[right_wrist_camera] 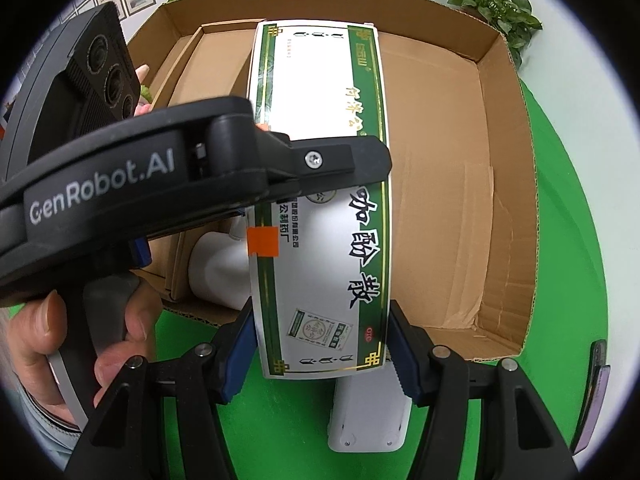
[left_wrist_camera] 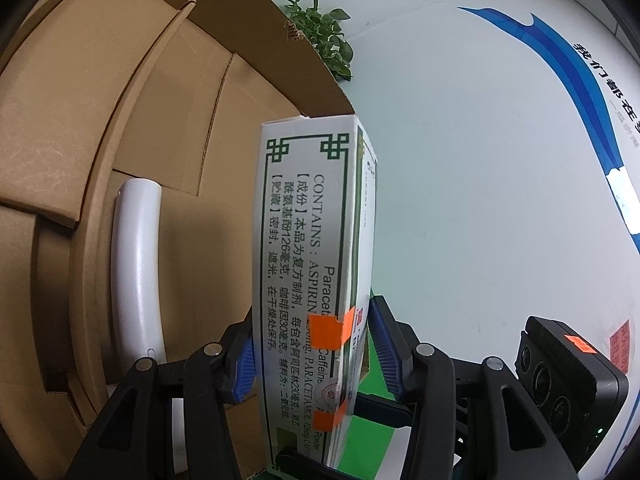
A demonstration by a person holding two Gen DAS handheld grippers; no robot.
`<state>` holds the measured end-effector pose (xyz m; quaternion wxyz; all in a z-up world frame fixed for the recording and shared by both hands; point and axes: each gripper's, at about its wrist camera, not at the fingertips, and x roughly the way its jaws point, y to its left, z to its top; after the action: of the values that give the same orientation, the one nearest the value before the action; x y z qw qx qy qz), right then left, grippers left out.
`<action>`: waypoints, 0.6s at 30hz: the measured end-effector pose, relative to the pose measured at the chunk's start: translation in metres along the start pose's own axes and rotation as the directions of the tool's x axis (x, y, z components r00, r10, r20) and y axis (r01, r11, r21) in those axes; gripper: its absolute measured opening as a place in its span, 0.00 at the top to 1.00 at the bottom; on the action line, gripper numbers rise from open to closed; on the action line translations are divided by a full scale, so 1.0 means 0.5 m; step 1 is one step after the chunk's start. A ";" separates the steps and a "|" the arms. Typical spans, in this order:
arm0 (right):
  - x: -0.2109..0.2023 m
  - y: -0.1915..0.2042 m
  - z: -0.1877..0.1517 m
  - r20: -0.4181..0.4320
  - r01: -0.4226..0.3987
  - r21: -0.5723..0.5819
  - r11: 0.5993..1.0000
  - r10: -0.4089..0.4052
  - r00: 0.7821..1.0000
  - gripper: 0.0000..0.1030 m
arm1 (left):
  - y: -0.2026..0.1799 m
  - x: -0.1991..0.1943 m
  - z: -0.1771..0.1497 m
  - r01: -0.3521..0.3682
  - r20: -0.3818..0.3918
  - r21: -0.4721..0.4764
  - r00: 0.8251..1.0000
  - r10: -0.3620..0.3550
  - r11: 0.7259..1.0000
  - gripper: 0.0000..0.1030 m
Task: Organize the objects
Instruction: 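Carry the medicine box into the box beside the hair dryer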
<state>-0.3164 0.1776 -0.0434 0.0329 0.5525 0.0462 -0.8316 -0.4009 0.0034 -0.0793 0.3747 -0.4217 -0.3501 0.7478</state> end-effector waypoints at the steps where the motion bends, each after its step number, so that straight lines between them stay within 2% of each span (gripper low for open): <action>1: 0.000 -0.001 0.000 0.000 -0.002 0.001 1.000 0.002 1.000 0.43 | 0.003 0.003 0.001 0.003 -0.002 -0.003 1.000 -0.003 1.000 0.54; 7: 0.009 -0.011 0.002 0.003 -0.012 0.001 1.000 0.012 1.000 0.43 | 0.020 0.020 0.013 -0.002 -0.012 -0.019 1.000 0.001 1.000 0.54; 12: 0.028 -0.037 -0.002 0.004 -0.062 0.040 0.997 0.062 0.998 0.43 | 0.024 0.045 0.023 -0.040 -0.047 -0.009 0.998 0.039 0.999 0.54; 18: 0.053 -0.052 -0.005 0.022 -0.104 0.048 0.993 0.103 0.994 0.43 | 0.020 0.050 0.030 -0.109 -0.077 -0.004 0.991 0.108 0.994 0.48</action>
<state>-0.3273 0.2036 -0.0678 0.0628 0.5467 -0.0034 -0.8349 -0.4260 0.0168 -0.0907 0.3450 -0.4699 -0.3150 0.7490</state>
